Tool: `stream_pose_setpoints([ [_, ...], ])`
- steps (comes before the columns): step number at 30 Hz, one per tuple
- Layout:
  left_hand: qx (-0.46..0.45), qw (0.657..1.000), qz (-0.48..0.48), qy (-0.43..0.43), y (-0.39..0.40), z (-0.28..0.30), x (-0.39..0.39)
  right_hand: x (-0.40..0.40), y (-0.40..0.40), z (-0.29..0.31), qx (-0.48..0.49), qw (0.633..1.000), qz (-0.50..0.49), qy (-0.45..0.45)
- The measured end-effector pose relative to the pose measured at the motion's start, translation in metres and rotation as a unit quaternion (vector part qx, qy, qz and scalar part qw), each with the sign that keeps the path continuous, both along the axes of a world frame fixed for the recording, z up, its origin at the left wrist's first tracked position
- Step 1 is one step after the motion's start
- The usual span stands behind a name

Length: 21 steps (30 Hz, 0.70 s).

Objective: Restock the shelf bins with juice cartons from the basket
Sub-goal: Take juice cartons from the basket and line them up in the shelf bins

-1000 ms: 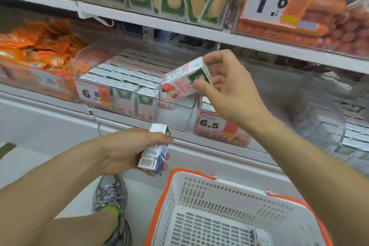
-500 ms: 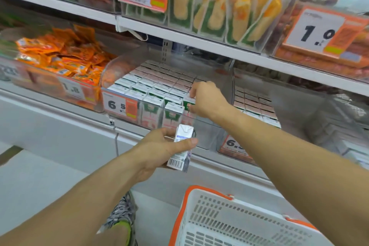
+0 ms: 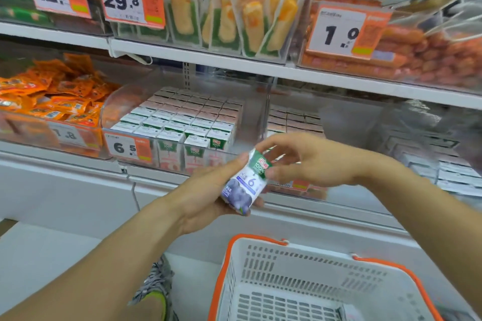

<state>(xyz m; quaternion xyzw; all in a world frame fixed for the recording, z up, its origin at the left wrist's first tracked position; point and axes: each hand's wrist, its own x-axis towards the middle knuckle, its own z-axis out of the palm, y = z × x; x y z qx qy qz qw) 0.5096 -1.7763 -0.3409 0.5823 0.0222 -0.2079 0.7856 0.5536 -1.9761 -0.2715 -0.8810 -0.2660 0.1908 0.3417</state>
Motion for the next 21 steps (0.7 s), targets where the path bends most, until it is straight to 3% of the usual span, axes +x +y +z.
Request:
stream_pose_setpoints([
  [3, 0.004, 0.999, -0.049, -0.005, -0.04, 0.004, 0.001, -0.018, -0.043, -0.015, 0.105, 0.99, -0.069, 0.058],
  [6, 0.015, 0.996, -0.089, -0.013, -0.087, 0.008, 0.005, -0.035, -0.085, -0.027, 0.179, 0.971, -0.148, 0.057],
  [11, 0.027, 0.986, -0.154, -0.049, -0.157, 0.016, 0.01, -0.064, -0.162, -0.046, 0.31, 0.914, -0.257, 0.053],
  [14, 0.044, 0.985, -0.103, -0.132, -0.193, 0.012, 0.014, -0.076, -0.206, -0.058, 0.394, 0.861, -0.318, 0.042],
  [15, 0.087, 0.976, -0.07, -0.188, -0.204, 0.007, 0.018, -0.078, -0.22, -0.06, 0.427, 0.837, -0.341, 0.034],
  [16, 0.167, 0.951, -0.032, -0.26, -0.214, 0.002, 0.021, -0.08, -0.234, -0.061, 0.458, 0.812, -0.361, 0.02],
  [18, 0.346, 0.836, 0.049, -0.423, -0.231, -0.01, 0.029, -0.082, -0.261, -0.057, 0.5, 0.772, -0.392, -0.028],
  [19, 0.396, 0.772, 0.074, -0.492, -0.236, -0.013, 0.034, -0.082, -0.272, -0.054, 0.51, 0.757, -0.405, -0.058],
  [21, 0.443, 0.7, 0.078, -0.554, -0.251, -0.022, 0.045, -0.077, -0.297, -0.043, 0.494, 0.744, -0.43, -0.131],
])
